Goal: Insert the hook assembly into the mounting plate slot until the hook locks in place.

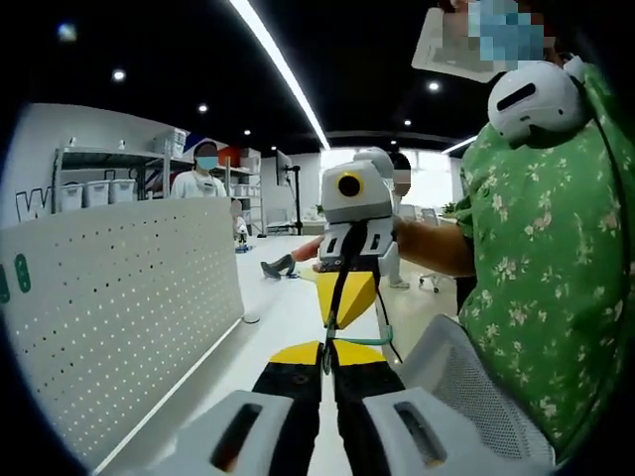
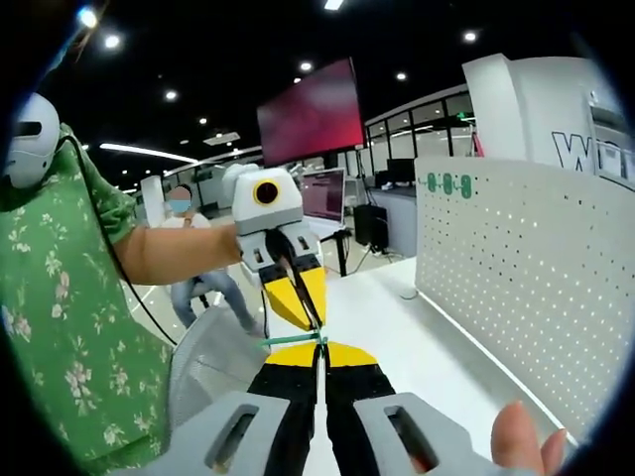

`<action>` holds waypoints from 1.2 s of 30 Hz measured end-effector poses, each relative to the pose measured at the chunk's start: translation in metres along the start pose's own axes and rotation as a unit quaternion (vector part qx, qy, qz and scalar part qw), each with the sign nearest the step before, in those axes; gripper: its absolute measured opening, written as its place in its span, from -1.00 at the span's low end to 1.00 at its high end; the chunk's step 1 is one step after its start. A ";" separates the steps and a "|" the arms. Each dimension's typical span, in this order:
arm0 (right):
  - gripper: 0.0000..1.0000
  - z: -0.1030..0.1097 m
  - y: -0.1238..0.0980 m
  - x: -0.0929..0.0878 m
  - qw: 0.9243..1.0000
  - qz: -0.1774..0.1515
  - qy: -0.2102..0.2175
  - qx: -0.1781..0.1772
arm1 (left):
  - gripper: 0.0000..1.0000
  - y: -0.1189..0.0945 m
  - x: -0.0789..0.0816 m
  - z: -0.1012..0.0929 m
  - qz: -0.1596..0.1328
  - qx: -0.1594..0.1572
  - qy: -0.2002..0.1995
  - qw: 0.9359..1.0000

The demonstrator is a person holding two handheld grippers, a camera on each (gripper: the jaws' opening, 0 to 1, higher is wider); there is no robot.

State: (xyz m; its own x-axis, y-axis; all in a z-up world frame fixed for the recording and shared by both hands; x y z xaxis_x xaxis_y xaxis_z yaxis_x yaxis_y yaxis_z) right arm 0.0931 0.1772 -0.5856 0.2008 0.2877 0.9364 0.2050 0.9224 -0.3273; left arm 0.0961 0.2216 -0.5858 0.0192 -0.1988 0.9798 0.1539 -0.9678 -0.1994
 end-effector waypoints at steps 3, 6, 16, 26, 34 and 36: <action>-1.00 -0.001 -0.001 0.000 1.000 0.000 0.003 -0.003 | -0.92 0.000 0.000 0.001 0.000 0.009 0.008 1.000; -1.00 -0.001 -0.001 0.000 1.000 0.000 0.003 -0.006 | -0.92 0.000 0.000 0.002 0.003 0.017 0.015 1.000; -1.00 -0.003 -0.001 0.000 1.000 0.001 0.008 -0.009 | -0.90 -0.003 -0.003 0.006 0.006 0.043 0.031 0.999; -1.00 -0.008 0.000 -0.003 1.000 0.004 0.022 -0.011 | -0.91 -0.005 -0.006 0.011 0.007 0.063 0.039 0.997; -1.00 -0.015 0.000 -0.008 0.999 0.011 0.036 -0.021 | -0.93 -0.006 -0.008 0.014 0.008 0.072 0.044 0.996; -1.00 -0.017 0.000 -0.009 0.999 0.012 0.040 -0.023 | -0.92 -0.006 -0.010 0.014 0.016 0.077 0.050 0.996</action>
State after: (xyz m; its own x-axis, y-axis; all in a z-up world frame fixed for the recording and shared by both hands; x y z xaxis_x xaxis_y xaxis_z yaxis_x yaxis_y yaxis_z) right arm 0.1074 0.1707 -0.5958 0.2807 0.2864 0.9161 0.2423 0.9024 -0.3564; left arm 0.1092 0.2316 -0.5945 -0.0709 -0.2506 0.9655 0.3042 -0.9273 -0.2183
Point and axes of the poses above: the point that each gripper's makers call its tool centre point, and the gripper's own axes: y roughly forward along the fingers, z roughly to its left, x roughly out of its top, the point moved 2 cm from there along -y, roughly backward along the fingers, and after that the axes turned 1 degree about x, right-handed, at the moved point
